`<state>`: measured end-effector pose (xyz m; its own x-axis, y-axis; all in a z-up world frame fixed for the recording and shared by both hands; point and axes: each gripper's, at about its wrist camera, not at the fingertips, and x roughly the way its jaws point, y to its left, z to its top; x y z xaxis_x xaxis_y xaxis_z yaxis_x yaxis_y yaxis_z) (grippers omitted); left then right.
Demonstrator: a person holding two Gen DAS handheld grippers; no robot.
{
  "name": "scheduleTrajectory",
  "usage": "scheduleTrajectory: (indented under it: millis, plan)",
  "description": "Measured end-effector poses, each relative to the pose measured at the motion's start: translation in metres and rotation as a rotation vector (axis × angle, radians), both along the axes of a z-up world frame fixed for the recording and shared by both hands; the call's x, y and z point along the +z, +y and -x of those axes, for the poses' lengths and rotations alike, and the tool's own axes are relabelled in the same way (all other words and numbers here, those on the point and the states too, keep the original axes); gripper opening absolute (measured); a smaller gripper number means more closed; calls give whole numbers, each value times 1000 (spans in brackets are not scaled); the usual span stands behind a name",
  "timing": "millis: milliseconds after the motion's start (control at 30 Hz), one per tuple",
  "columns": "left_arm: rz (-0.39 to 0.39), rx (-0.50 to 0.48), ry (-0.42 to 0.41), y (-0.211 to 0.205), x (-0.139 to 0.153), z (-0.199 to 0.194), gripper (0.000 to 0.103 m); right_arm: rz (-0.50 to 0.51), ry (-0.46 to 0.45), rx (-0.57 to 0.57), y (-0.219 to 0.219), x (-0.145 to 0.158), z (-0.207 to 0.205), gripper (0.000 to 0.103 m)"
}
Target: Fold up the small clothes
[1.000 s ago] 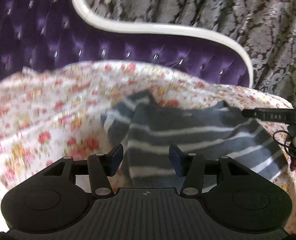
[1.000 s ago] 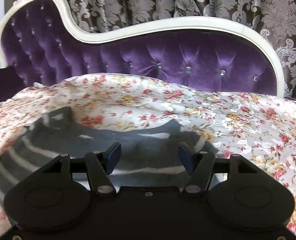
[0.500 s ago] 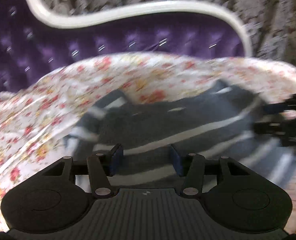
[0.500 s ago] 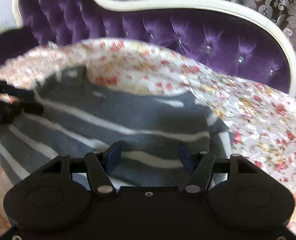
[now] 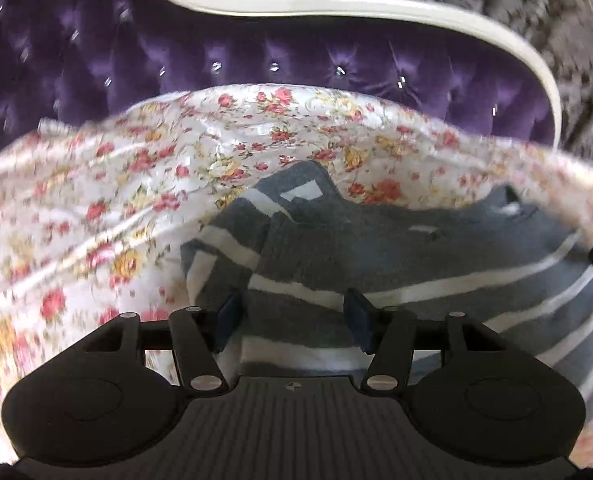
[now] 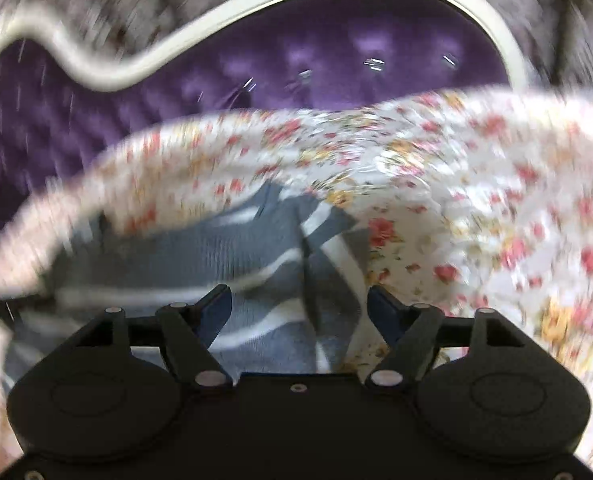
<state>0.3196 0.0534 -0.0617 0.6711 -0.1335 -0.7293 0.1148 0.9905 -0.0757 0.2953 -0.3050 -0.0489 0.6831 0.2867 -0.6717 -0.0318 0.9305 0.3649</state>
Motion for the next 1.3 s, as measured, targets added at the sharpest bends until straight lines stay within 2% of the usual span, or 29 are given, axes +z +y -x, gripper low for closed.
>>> scheduleTrajectory:
  millis: [67, 133, 300, 533, 633, 767, 867, 1067, 1133, 1200, 1300]
  plan:
    - [48, 18, 12, 0, 8, 8, 55, -122, 35, -29, -18, -3, 0, 81]
    - [65, 29, 28, -5, 16, 16, 55, -198, 82, -34, -30, -8, -1, 85]
    - [79, -21, 28, -31, 28, 32, 55, -245, 142, 11, -35, -17, -3, 86]
    - [55, -96, 74, -71, 16, 37, 56, -476, 177, 77, -46, -32, -3, 87]
    - [39, -90, 96, -77, 8, 34, 55, -528, 197, 117, -46, -40, -5, 87]
    - [10, -78, 106, -81, -2, 30, 56, -601, 175, 136, -47, -46, -7, 87]
    - [-18, -88, 101, -88, -3, 29, 60, -611, 143, 172, -37, -48, -13, 88]
    - [-18, -96, 104, -92, -4, 27, 71, -580, 75, 218, -16, -45, -21, 98]
    - [4, -110, 104, -92, -6, 26, 85, -565, 67, 214, -10, -43, -22, 103]
    - [12, -134, 106, -93, -8, 25, 91, -531, 74, 215, -5, -40, -22, 103]
    - [-17, -138, 98, -99, -10, 25, 91, -486, 75, 239, 0, -39, -23, 103]
